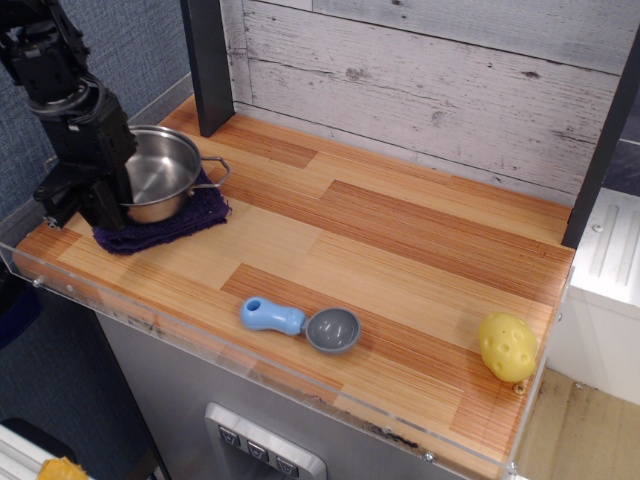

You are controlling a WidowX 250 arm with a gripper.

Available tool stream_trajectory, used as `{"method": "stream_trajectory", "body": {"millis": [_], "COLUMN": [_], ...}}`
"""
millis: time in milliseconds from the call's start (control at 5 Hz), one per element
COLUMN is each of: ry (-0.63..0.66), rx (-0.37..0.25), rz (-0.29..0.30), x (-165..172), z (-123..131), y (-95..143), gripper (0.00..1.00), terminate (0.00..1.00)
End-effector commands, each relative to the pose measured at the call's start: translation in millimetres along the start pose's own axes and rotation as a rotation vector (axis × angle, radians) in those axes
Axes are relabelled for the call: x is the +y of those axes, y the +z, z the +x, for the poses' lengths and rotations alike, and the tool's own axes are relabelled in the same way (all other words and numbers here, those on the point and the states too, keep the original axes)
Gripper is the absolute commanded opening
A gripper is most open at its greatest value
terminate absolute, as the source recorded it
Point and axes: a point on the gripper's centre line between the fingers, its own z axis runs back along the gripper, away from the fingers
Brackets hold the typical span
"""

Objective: Move pot to towel

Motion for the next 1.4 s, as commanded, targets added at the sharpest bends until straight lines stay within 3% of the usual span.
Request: {"method": "stream_trajectory", "body": {"millis": [0, 200, 400, 1200], "ry": [0.012, 0.015, -0.023, -0.08], "rx": [0.016, 0.012, 0.034, 0.021], "rz": [0.021, 0.028, 0.071, 0.224], "x": [-6.7, -7.5, -4.6, 12.7], "z": [1.7, 2.0, 3.1, 41.7], "y": [14.4, 17.2, 29.8, 106.3], "gripper": [1.0, 1.0, 1.0, 1.0], "terminate": [0.0, 0.0, 0.0, 0.0]}}
